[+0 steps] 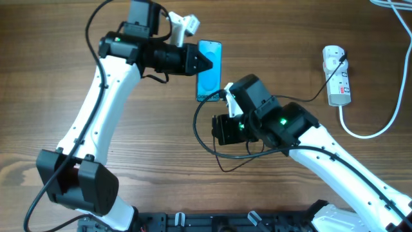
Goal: Plug charger to phone and switch on socket
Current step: 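Bring the phone and the cable plug together, port facing plug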
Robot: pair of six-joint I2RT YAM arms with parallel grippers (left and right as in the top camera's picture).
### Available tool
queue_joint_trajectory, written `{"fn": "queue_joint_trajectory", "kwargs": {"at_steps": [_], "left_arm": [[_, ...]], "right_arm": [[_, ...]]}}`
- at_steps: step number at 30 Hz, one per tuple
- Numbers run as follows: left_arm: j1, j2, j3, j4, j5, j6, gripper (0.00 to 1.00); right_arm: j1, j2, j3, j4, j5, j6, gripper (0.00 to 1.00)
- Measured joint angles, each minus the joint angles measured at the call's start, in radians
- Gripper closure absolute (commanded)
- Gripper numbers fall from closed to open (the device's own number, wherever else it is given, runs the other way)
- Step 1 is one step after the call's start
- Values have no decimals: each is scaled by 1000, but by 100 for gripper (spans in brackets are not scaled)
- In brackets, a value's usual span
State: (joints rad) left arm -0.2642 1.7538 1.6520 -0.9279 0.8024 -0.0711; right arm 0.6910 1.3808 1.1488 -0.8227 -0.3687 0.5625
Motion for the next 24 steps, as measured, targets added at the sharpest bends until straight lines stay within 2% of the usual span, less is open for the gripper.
{"fn": "queue_joint_trajectory", "kwargs": {"at_steps": [13,24], "left_arm": [[-10,0,0,-47,-25,-13,96],[-10,0,0,-64,80,8,96]], "right_arm": [[26,0,24,57,41,-3,95],[24,0,24,69,40,16,95]]}}
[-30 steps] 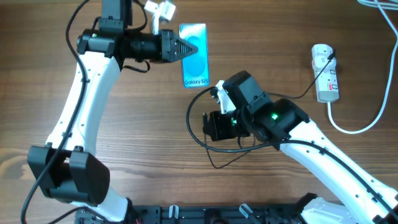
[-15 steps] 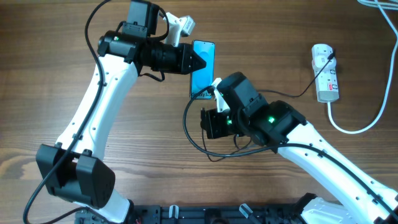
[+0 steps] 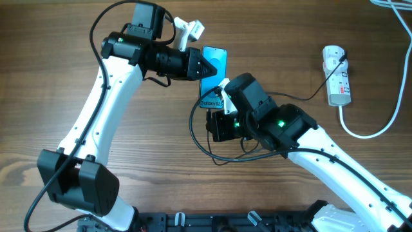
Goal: Plug charger to phone and switch on socket
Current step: 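Bring the phone and the cable plug together, port facing plug, then push the USB-C plug up into the phone's bottom port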
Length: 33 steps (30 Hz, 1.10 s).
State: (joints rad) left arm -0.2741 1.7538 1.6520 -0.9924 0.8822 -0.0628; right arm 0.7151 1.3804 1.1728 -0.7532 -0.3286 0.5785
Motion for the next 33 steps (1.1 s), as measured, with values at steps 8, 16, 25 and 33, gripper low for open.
{"fn": "queue_joint_trajectory", "kwargs": {"at_steps": [8,16,25,33], "left_arm": [[0,0,0,19,-1,10,96],[6,0,0,21,-20,10,96],[16,0,0,24,20,22,96],[16,0,0,24,52,29,96]], "right_arm": [[-2,0,0,-1,-18,0,95],[-5,0,0,2,-38,-1,95],[-25,-3,12,7,-53,-5,96],[-25,-6,16,1,-55,-8,95]]}}
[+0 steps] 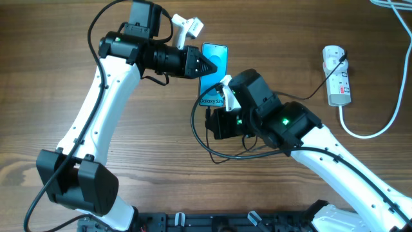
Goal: Plug charger to phone and switch on socket
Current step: 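Push the USB-C plug up into the phone's bottom port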
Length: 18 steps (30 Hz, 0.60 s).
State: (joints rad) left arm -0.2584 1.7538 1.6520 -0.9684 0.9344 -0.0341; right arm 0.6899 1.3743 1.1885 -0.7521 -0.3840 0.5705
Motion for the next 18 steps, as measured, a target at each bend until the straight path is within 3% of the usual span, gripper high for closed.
{"fn": "queue_joint_trajectory", "kwargs": {"at_steps": [18], "left_arm": [[0,0,0,-5,3,7,96]], "right_arm": [[0,0,0,-3,11,0,95]]}}
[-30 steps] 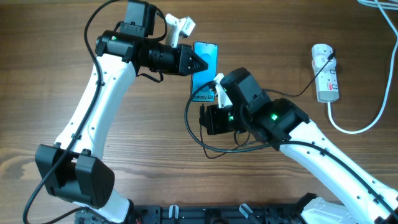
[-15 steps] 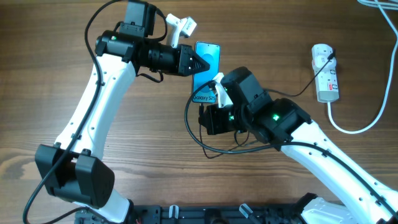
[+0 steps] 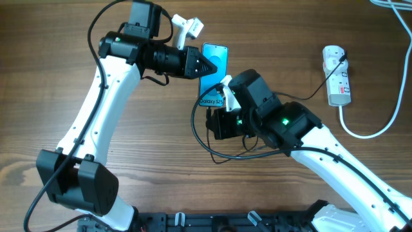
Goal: Plug charger to phone and switch on socket
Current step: 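Push the USB-C plug up into the phone's bottom port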
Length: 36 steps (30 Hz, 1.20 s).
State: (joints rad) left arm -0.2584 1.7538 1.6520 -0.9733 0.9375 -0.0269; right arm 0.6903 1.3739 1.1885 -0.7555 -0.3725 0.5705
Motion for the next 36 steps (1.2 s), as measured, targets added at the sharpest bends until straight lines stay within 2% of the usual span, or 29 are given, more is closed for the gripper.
{"fn": "queue_joint_trajectory", "kwargs": {"at_steps": [36], "left_arm": [[5,0,0,16,-1,0,96]], "right_arm": [[0,0,0,-3,15,-19,95]]}}
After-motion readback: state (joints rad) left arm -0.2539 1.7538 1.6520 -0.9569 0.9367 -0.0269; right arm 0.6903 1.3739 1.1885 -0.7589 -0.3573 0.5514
